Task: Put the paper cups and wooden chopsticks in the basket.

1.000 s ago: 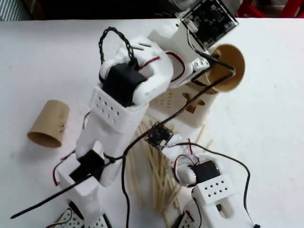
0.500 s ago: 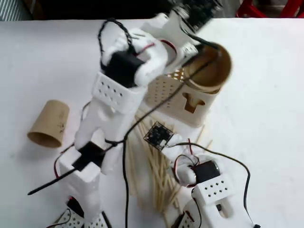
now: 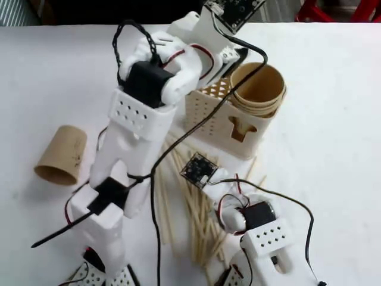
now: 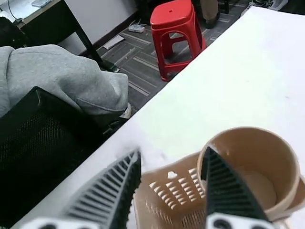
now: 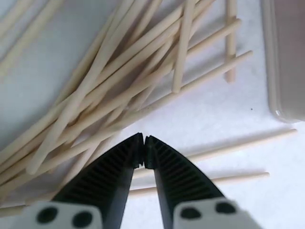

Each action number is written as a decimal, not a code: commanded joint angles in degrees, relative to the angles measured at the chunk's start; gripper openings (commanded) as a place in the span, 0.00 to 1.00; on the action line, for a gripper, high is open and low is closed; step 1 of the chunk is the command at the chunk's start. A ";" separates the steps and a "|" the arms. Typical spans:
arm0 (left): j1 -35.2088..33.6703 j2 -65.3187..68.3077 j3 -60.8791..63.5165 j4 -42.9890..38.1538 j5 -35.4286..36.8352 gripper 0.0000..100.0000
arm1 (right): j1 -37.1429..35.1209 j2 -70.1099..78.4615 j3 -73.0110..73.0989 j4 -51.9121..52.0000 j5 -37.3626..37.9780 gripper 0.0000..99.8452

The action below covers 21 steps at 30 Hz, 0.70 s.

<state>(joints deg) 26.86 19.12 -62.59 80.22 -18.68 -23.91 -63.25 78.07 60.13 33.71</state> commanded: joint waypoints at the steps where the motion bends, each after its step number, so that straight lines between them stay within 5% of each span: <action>1: -0.13 -7.34 -0.53 7.56 -0.35 0.21 | -0.04 -0.22 -0.26 -0.75 0.35 0.02; 8: -6.02 -14.73 0.26 22.51 -11.08 0.21 | -0.04 -0.31 -0.26 -0.75 0.35 0.02; 21: -27.03 -39.78 34.90 22.07 -33.85 0.22 | -0.04 -0.13 -0.26 -0.75 0.35 0.02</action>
<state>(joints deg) 5.49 -11.47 -39.30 102.29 -44.35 -23.82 -63.25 78.07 60.13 33.71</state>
